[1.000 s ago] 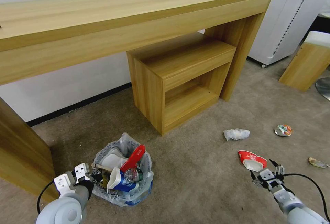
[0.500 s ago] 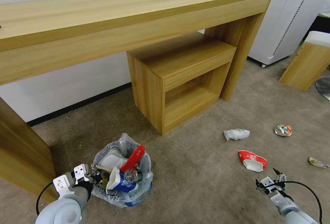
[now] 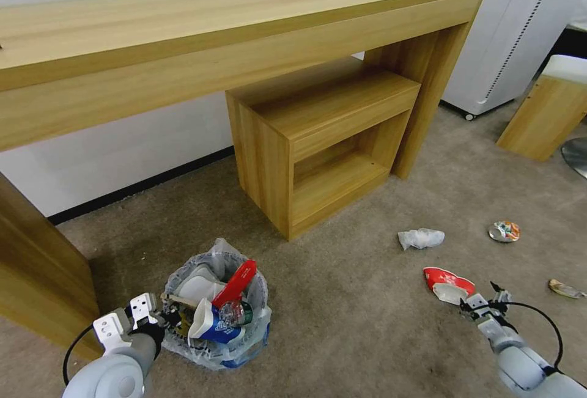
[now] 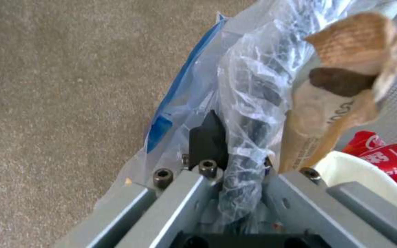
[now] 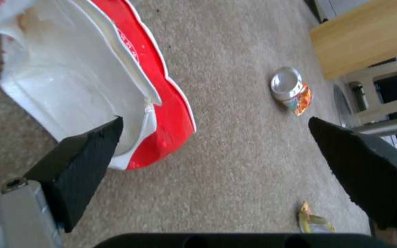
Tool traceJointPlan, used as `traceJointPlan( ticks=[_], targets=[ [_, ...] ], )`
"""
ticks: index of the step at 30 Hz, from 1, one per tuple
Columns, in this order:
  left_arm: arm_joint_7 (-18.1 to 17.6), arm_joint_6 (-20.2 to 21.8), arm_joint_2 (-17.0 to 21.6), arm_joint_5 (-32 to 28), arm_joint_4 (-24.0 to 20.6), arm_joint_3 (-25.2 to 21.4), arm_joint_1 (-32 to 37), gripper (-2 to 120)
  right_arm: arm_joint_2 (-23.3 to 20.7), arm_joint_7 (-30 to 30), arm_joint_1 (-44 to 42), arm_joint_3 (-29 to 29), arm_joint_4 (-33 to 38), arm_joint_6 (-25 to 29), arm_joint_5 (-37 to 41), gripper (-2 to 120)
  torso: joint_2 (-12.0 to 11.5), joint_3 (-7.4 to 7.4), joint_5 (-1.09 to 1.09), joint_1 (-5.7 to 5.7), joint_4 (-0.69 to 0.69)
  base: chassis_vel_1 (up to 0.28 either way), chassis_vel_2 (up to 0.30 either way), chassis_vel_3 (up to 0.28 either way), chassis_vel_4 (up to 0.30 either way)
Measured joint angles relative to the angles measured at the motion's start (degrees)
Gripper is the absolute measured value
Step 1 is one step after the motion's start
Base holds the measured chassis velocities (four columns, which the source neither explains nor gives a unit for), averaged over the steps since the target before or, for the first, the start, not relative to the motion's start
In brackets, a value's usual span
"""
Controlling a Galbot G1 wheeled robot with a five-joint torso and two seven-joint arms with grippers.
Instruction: Pick up the trash bin and place the garbage on the floor into it.
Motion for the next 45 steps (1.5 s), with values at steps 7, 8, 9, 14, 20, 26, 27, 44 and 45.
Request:
traceJointPlan(
  ticks=[7,8,9,14,20,26,27,44,45],
  targets=[
    [0.1,-0.09,-0.28,-0.17,-1.76,0.24,0.69,0,2.93,-1.02,3.6,-0.54,-5.77,2.88,-1.86,100,0.0,0.0,0.02,0.0,0.0,0.0,0.0,0.0,0.0],
    [0.1,-0.09,-0.28,-0.17,-1.76,0.24,0.69,0,2.93,-1.02,3.6,-0.54,-5.77,2.88,-1.86,100,0.0,0.0,0.02,0.0,0.0,0.0,0.0,0.0,0.0],
    [0.1,-0.1,-0.31,-0.17,-1.85,0.24,0.75,0,3.23,-1.02,3.97,-0.62,-6.41,3.15,-1.99,100,0.0,0.0,0.01,0.0,0.0,0.0,0.0,0.0,0.0],
    [0.11,-0.16,-0.37,-0.21,-2.58,0.1,1.16,0,5.16,-1.01,6.14,-0.94,-10.7,4.58,-3.52,97,0.0,0.0,0.02,0.0,0.0,0.0,0.0,0.0,0.0],
    [0.14,-0.21,-0.49,-0.24,-3.08,0.37,1.32,0,6.12,-1.51,6.89,-0.33,-13.16,6.35,-4.6,79,0.0,0.0,0.02,0.0,0.0,0.0,0.0,0.0,0.0],
    [0.15,-0.26,-0.64,-0.32,-3.78,0.62,1.43,0,6.5,-1.97,7.2,0.31,-14.01,7.7,-4.96,54,0.0,0.0,0.02,0.0,0.0,0.0,0.0,0.0,0.0],
    [0.15,-0.29,-0.66,-0.33,-3.88,0.63,1.5,0,6.6,-2.11,7.34,0.4,-14.32,7.97,-5.16,51,0.0,0.0,0.03,0.0,0.0,0.0,0.0,0.0,0.0],
    [0.29,-0.58,-1.09,-0.23,-4.6,0.64,2.01,0,7.65,-3.46,7.96,1.08,-16.02,11.6,-6.95,0,0.0,0.0,0.02,0.0,0.0,0.0,0.0,0.0,0.0],
    [0.29,-0.58,-1.09,-0.23,-4.6,0.64,2.01,0,7.65,-3.46,7.96,1.08,-16.02,11.6,-6.95,0,0.0,0.0,0.02,0.0,0.0,0.0,0.0,0.0,0.0]
  ],
)
